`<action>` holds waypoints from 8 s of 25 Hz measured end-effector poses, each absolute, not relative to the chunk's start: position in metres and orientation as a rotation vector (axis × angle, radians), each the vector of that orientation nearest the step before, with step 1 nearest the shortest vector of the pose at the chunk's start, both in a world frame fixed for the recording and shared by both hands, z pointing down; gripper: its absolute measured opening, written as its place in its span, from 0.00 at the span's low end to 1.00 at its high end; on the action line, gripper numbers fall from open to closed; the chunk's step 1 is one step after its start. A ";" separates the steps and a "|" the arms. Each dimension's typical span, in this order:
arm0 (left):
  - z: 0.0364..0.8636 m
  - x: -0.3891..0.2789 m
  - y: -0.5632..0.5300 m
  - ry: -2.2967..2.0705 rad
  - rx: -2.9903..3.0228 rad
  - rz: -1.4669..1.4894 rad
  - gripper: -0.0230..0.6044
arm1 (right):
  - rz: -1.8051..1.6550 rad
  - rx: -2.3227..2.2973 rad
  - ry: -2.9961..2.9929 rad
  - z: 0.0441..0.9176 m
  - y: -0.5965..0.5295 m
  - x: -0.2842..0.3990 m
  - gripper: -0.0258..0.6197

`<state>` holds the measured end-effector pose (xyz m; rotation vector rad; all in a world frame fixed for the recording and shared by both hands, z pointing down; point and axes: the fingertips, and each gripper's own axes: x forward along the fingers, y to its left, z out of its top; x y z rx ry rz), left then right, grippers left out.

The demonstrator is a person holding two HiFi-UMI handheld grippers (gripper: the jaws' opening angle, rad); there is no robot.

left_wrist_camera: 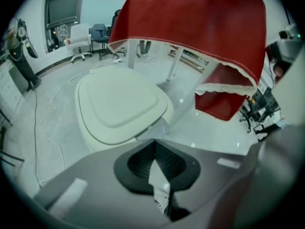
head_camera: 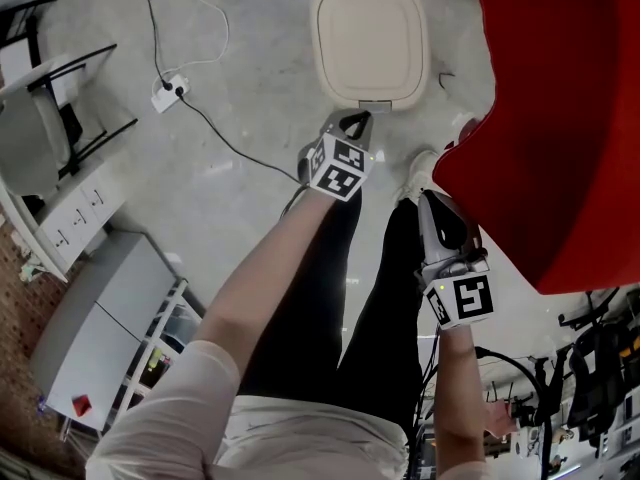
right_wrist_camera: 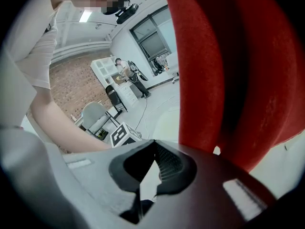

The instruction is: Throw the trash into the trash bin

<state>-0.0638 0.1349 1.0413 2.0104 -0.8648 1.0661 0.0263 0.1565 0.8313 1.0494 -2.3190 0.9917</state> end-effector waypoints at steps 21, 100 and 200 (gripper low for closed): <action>0.953 -0.058 0.131 -0.920 2.025 0.956 0.04 | 0.922 1.058 -2.328 0.770 0.166 0.046 0.04; 0.414 0.019 0.087 -0.817 2.573 0.517 0.04 | 0.711 1.400 -2.475 0.410 0.082 0.144 0.04; 0.546 -0.118 0.086 -1.330 1.959 0.538 0.04 | 0.886 0.770 -2.211 0.588 -0.029 0.045 0.04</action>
